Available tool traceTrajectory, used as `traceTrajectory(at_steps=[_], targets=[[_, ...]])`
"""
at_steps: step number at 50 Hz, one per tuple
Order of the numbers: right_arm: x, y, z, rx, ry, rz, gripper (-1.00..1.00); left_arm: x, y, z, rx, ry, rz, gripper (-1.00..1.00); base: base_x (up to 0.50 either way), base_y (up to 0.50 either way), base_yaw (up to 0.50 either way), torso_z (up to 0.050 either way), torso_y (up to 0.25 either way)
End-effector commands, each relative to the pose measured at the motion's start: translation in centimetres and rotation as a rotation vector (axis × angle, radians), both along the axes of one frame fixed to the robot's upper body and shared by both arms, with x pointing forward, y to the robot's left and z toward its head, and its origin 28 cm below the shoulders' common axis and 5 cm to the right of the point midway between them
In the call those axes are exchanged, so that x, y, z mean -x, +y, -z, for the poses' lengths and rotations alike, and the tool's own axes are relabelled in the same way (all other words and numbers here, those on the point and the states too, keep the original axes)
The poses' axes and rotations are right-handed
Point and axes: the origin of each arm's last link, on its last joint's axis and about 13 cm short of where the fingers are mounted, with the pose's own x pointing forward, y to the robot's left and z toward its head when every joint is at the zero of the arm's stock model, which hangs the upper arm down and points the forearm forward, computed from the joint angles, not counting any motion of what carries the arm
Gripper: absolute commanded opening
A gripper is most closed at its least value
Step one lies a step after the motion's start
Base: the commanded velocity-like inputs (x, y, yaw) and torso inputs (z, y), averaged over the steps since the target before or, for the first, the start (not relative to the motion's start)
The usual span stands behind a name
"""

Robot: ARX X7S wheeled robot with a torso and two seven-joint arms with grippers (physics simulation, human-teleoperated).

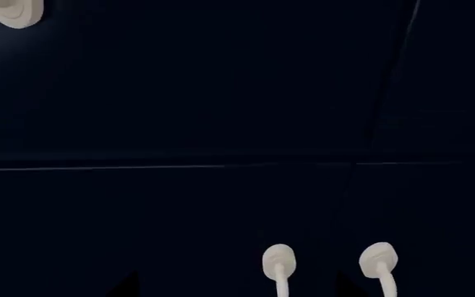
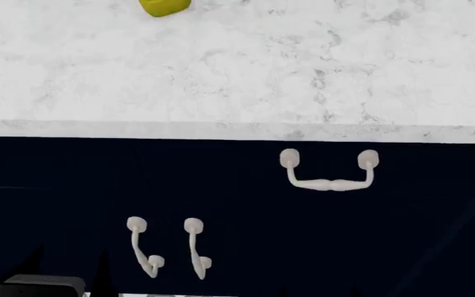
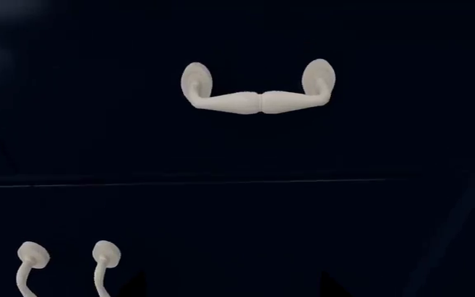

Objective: Open the right drawer.

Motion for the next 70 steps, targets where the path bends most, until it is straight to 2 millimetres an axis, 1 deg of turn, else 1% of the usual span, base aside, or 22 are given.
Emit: traceTrajectory(at_steps=[1,12,15,17,23,25,26,33,35,39,45,49,50,52,53,55,57,58,59,62,65,70], targets=[[0.0,0.0,0.0,0.000,-0.002,-0.001,1.00,0.0,-0.1,-0.1,-0.001,-0.001,0.000,1.00,0.23,0.00,0.00,0.000,0.000],[-0.1,0.0,0.3,0.000,0.011,-0.005,1.00,-0.1,-0.2,-0.1,-0.002,0.009,0.008,1.00,0.20,0.00,0.00,0.000,0.000],[-0.1,-0.1,0.2,-0.004,0.017,0.004,1.00,0.2,-0.7,-1.4,-0.003,0.009,0.008,1.00,0.01,0.00,0.00,0.000,0.000],[-0.1,0.0,0.1,-0.002,0.017,0.005,1.00,0.3,-0.9,-1.8,-0.004,0.008,0.009,1.00,0.00,0.00,0.00,0.000,0.000],[-0.1,0.0,-0.3,-0.002,0.012,0.006,1.00,0.4,-0.9,-2.1,-0.001,0.006,0.009,1.00,0.00,0.00,0.00,0.000,0.000],[-0.1,0.0,-0.4,0.029,-0.001,0.024,1.00,0.4,-0.9,-2.1,0.001,0.007,0.007,1.00,0.00,0.00,0.00,0.000,0.000],[-0.1,0.1,-0.4,0.006,0.009,0.026,1.00,0.3,-0.9,-2.1,0.001,0.008,0.006,1.00,0.00,0.00,0.00,0.000,0.000],[-0.4,-0.5,-0.6,0.191,0.027,0.065,1.00,0.5,-0.7,-1.8,-0.008,0.003,0.009,1.00,0.00,0.00,0.00,0.000,0.000],[-0.7,-0.7,-0.6,0.202,0.033,0.070,1.00,0.6,-0.7,-1.8,-0.006,0.002,0.005,1.00,0.00,0.00,0.00,0.000,0.000],[-0.9,-1.0,-0.5,0.329,0.032,0.080,1.00,0.8,-0.8,-1.9,-0.015,0.003,0.009,1.00,0.00,0.00,0.00,0.000,0.000],[-1.2,-1.3,-1.5,0.472,0.009,0.081,1.00,0.8,-0.8,-2.0,-0.012,0.004,0.005,1.00,0.00,0.00,0.00,0.000,0.000],[-1.2,-1.4,-1.9,0.523,0.005,0.082,1.00,0.8,-0.9,-2.1,-0.012,0.003,0.009,1.00,0.00,0.00,0.00,0.000,0.000],[-1.2,-1.6,-1.9,0.558,0.006,0.093,1.00,0.9,-0.9,-2.2,-0.013,0.003,0.010,1.00,0.00,0.00,0.00,0.000,0.000],[-1.2,-1.6,-1.8,0.559,0.011,0.091,1.00,0.9,-1.1,-2.7,-0.011,0.003,0.010,1.00,0.00,0.00,0.00,0.000,0.000],[-1.1,-1.7,-1.6,0.587,0.007,0.090,1.00,1.0,-1.1,-2.9,-0.011,0.004,0.012,1.00,0.00,0.00,0.00,0.000,0.000],[-1.1,-1.8,-1.6,0.616,0.013,0.089,1.00,0.9,-1.0,-2.6,-0.008,0.003,0.008,1.00,0.00,0.00,0.00,0.000,0.000],[-1.2,-1.9,-1.7,0.634,0.017,0.101,1.00,1.0,-1.1,-3.0,-0.006,0.001,0.010,1.00,0.00,0.00,0.00,0.000,0.000],[-1.3,-1.9,-1.8,0.701,0.007,0.102,1.00,1.0,-1.2,-3.2,-0.005,0.001,0.009,1.00,0.00,0.00,0.00,0.000,0.000],[-1.3,-1.9,-1.9,0.718,0.004,0.104,1.00,1.0,-1.2,-3.2,-0.003,0.001,0.008,1.00,0.00,0.00,0.00,0.000,0.000],[-1.4,-2.0,-2.0,0.782,-0.001,0.122,1.00,1.0,-1.2,-3.1,-0.006,-0.004,0.010,1.00,0.00,0.00,0.00,0.000,0.000],[-1.3,-2.1,-2.3,0.758,0.025,0.137,1.00,1.0,-1.0,-2.9,-0.001,0.003,0.004,1.00,0.00,0.00,0.00,0.000,0.000],[-1.2,-2.1,-2.8,0.890,-0.002,0.140,1.00,0.9,-0.7,-2.4,0.009,-0.007,-0.006,1.00,0.00,0.00,0.00,0.000,0.000]])
